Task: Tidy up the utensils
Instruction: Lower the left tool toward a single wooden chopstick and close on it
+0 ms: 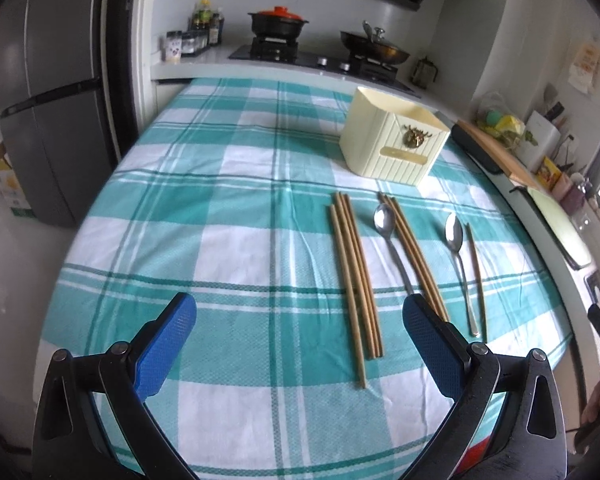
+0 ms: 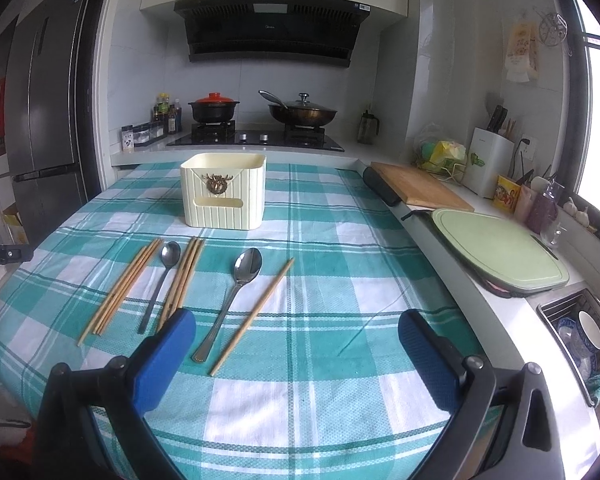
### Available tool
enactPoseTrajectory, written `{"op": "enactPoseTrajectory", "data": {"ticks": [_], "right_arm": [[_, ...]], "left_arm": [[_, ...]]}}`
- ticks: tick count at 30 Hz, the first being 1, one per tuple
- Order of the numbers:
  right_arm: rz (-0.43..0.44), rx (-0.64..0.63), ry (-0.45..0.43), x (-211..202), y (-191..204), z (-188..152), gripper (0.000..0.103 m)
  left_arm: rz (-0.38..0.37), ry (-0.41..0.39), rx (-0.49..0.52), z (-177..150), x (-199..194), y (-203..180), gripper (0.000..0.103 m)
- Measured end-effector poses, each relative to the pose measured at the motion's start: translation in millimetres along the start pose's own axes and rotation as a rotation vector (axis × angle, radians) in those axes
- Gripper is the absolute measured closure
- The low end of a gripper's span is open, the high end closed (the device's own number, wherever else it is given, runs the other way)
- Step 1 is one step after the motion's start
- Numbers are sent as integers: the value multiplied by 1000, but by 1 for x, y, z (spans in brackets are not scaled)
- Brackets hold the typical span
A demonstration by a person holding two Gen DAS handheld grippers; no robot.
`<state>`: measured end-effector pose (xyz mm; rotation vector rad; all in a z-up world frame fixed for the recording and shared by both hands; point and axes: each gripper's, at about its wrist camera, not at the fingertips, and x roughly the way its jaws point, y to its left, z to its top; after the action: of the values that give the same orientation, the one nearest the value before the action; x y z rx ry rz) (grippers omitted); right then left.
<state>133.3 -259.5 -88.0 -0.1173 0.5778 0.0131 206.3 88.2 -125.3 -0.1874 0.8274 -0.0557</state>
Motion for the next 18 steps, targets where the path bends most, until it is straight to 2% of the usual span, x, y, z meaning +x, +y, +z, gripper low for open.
{"op": "enactPoseTrajectory", "data": {"ticks": [4,10,18], "right_arm": [[8,23,32,10,-3,-2,0],[8,19,60,15,-3,-4,0],[4,33,81,24,-9,-5,0]], "left_arm": [[-6,15,44,16,36,-16,0],[74,79,87,30,100,-28,1],[164,143,141,25,146,-29,1]]}}
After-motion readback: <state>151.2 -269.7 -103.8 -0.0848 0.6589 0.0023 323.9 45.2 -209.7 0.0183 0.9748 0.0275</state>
